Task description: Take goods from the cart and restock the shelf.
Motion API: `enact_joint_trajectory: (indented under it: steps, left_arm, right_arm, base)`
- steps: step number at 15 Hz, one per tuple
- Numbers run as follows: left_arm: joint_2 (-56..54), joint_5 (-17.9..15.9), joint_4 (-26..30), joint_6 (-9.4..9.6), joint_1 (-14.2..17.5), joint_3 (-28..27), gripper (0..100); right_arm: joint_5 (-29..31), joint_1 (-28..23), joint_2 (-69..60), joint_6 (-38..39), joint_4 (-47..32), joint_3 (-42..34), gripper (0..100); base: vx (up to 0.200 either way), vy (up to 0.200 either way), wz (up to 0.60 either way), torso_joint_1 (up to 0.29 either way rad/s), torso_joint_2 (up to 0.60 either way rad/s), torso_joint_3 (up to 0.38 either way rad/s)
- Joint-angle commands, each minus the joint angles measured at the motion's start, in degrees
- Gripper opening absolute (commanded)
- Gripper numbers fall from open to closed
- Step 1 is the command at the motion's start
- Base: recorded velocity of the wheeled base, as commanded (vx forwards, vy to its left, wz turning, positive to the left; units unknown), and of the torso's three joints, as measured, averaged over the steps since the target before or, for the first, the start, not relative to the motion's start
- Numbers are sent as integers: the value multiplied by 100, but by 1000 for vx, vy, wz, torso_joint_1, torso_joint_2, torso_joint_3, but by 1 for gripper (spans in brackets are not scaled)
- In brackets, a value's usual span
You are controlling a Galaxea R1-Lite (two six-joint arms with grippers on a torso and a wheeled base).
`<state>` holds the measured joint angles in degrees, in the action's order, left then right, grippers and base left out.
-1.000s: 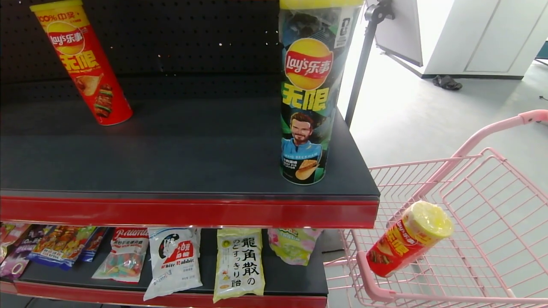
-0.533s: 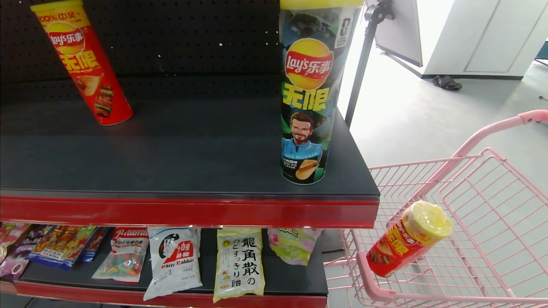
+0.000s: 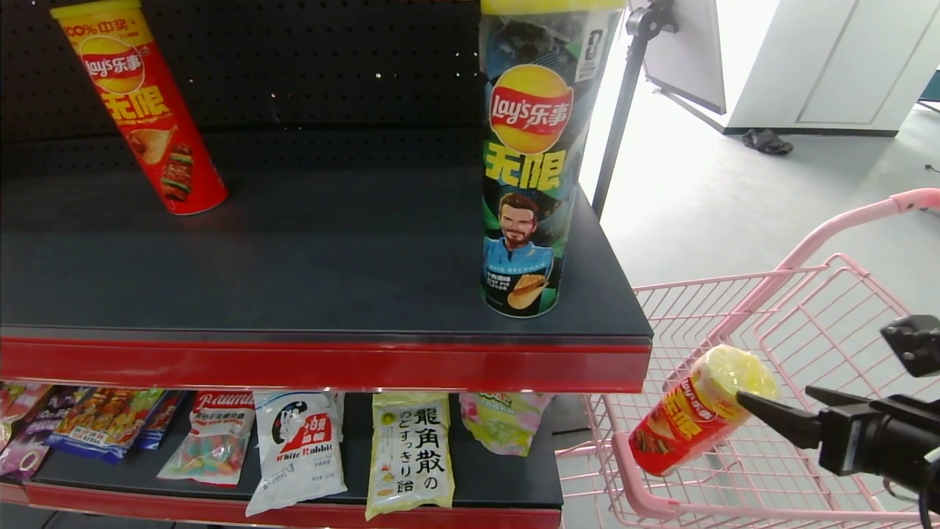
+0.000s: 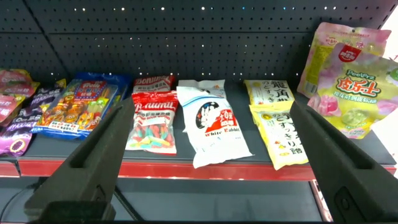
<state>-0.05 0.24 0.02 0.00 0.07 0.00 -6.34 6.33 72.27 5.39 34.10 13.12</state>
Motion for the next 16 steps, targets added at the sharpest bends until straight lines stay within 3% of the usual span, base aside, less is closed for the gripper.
enact_joint_trajectory:
  steps: [1, 8, 16]
  left_arm:
    - [5, 2, -2, 0, 1, 0, 100]
    - [5, 2, -2, 0, 1, 0, 100]
    - [5, 2, -2, 0, 1, 0, 100]
  right_arm:
    - [-8, -105, 1290, -38, 211, -99, 100]
    - [-8, 281, 1554, -73, 211, 314, 100]
    - [-8, 246, 1809, 76, 203, 683, 100]
  base:
    - [0, 0, 0, 0, 0, 0]
    - [0, 0, 0, 0, 0, 0]
    - [0, 0, 0, 0, 0, 0]
